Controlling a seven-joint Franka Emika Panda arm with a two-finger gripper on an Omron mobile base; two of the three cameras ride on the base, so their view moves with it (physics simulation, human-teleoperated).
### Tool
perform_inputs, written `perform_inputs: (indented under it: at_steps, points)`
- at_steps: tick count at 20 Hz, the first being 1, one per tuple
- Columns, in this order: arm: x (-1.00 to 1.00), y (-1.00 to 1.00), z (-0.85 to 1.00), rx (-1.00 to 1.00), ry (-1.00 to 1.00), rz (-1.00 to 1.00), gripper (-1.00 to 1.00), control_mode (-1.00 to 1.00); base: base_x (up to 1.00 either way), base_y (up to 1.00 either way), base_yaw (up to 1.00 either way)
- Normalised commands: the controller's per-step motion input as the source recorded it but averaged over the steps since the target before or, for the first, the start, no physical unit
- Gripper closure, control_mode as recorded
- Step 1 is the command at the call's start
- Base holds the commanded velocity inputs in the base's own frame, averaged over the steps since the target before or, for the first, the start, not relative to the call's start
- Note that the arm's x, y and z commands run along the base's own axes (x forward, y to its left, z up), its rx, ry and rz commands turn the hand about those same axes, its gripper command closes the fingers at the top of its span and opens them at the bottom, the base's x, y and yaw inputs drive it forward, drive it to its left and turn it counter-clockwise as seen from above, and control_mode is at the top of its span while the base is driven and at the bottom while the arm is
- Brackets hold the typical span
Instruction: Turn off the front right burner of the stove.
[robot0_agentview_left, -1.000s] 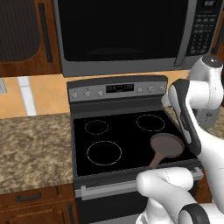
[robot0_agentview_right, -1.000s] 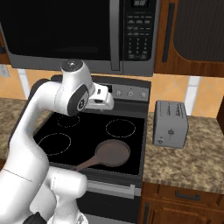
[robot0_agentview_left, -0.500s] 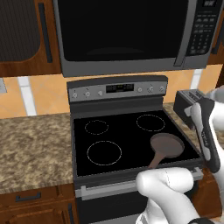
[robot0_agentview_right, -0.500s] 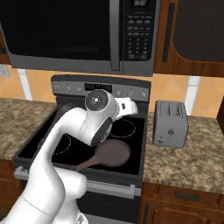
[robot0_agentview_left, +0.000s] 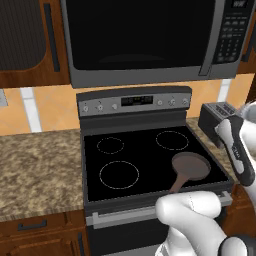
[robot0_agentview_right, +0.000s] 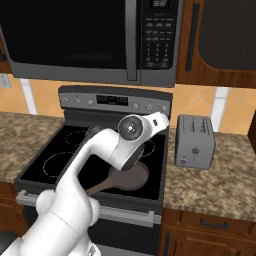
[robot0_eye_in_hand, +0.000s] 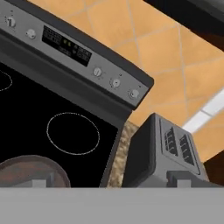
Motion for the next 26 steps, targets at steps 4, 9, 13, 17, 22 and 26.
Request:
perform_inputs:
  at_steps: [4,9,13,17,22,26]
  points:
    - [0.66,-0.04,0.0,-0.2,-0.05,0.03,-1.0,-1.0,0.0,0.0,0.0]
    - [0.74,-0.11,0.0,-0.17,-0.08,0.04,-1.0,-1.0,0.0,0.0,0.0]
    - [0.73,-0.12,-0.01,-0.09,-0.11,0.05,-1.0,-1.0,0.0,0.0,0.0]
    - [0.19,-0.28,-0.07,0.0,-0.05,0.0,-1.0,-1.0,0.0,0.0,0.0]
    - [0.02,-0.03,-0.01,-0.02,-0.05,0.03,-1.0,-1.0,0.0,0.0,0.0]
    - [0.08,0.06,0.0,-0.1,-0.07,0.05,-1.0,-1.0,0.0,0.0,0.0]
